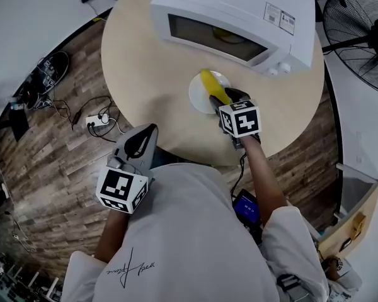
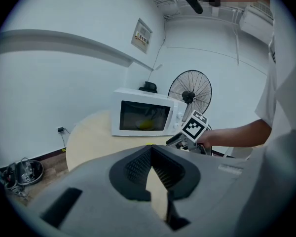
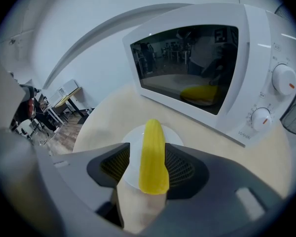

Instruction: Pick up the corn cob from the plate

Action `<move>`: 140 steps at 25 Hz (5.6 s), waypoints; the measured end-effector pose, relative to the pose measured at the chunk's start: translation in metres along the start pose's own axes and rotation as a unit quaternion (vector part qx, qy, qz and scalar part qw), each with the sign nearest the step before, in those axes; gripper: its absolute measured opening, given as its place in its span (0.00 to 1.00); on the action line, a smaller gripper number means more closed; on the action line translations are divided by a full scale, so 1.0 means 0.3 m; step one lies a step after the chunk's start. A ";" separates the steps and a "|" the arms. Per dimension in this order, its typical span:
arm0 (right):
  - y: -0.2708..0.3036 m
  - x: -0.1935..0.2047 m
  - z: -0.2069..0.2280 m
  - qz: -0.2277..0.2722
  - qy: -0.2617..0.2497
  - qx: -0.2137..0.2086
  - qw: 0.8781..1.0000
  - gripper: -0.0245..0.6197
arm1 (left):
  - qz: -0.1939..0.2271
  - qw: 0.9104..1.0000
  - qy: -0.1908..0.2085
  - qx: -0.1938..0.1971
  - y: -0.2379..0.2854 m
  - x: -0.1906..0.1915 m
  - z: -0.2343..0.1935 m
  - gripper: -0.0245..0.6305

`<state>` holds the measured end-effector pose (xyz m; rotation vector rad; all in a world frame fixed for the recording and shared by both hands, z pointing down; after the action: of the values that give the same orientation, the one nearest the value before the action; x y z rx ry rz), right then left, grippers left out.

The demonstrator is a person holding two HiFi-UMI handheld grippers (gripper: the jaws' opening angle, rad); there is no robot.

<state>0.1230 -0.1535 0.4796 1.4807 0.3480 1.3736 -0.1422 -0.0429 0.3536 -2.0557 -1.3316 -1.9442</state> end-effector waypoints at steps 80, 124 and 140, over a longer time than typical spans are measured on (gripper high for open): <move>0.201 0.007 0.005 -0.077 0.000 0.039 0.996 0.46 | 0.009 1.000 -0.028 -0.003 -0.044 0.012 -0.097 0.03; 0.072 0.030 -0.032 -0.037 0.016 0.033 0.999 0.46 | 0.029 0.999 -0.027 -0.009 -0.115 0.049 -0.049 0.03; -0.008 0.015 -0.039 -0.002 0.022 0.015 1.000 0.45 | 0.028 0.999 -0.016 0.000 -0.100 0.053 -0.002 0.03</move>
<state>0.1154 -0.1435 0.4779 1.4742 0.4012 1.4055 -0.1619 -0.0154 0.3511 -2.1090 -1.2655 -1.8977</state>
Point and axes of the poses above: the fingertips, and each gripper's own axes: y forward along the fingers, z to its right, x out of its underside, the point moved 10 cm from there along -y, backward along the fingers
